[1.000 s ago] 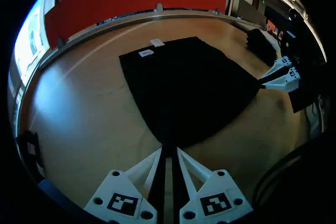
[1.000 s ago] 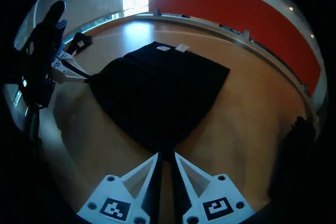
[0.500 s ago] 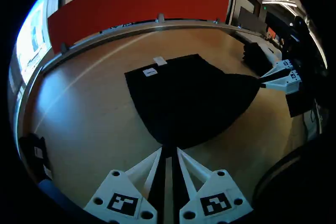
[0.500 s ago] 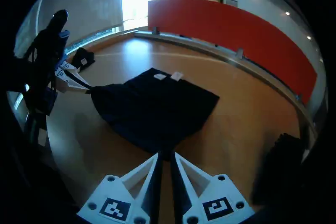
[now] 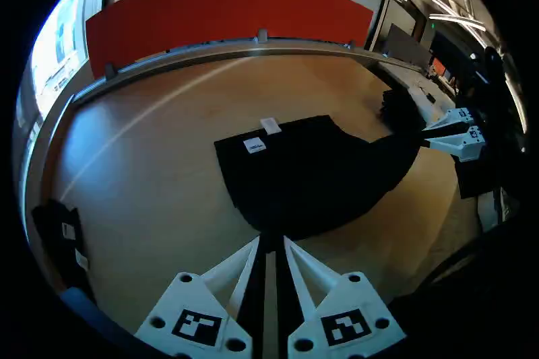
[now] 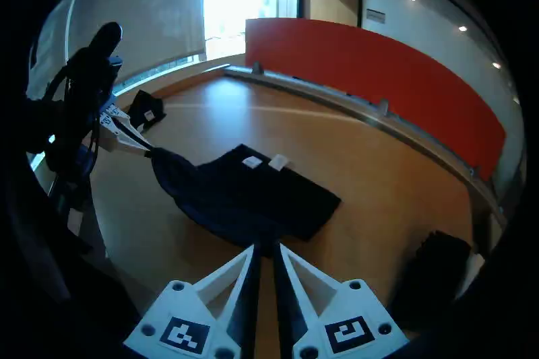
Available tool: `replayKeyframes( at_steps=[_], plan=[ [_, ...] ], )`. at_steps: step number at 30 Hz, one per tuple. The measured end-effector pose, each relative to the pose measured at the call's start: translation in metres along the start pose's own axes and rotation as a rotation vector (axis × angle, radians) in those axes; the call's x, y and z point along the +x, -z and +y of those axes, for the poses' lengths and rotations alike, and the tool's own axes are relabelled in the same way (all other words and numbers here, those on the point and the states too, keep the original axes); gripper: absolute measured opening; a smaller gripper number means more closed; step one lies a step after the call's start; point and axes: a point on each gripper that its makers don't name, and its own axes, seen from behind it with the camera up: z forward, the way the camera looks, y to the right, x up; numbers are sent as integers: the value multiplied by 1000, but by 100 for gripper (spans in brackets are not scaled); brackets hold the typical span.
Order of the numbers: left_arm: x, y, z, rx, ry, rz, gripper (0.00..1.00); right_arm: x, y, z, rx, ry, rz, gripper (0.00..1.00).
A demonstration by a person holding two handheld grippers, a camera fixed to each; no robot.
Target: Fold towel
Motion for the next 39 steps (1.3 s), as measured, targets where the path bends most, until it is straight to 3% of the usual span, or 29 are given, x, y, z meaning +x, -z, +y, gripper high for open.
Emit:
replayKeyframes(
  at_steps=[9, 17, 26, 39],
  plan=[
    [-6, 22, 17, -41, 11, -21, 9, 2, 25, -6, 9, 12, -6, 12],
    [-10, 26, 24, -53, 13, -24, 9, -5, 29, -9, 14, 7, -19, 12],
    [-1, 10, 14, -31, 50, -22, 9, -1, 16, -1, 10, 20, -24, 12],
    [27, -37, -11, -17, 66, -28, 9, 1, -28, 37, -7, 11, -56, 12]
  ],
)
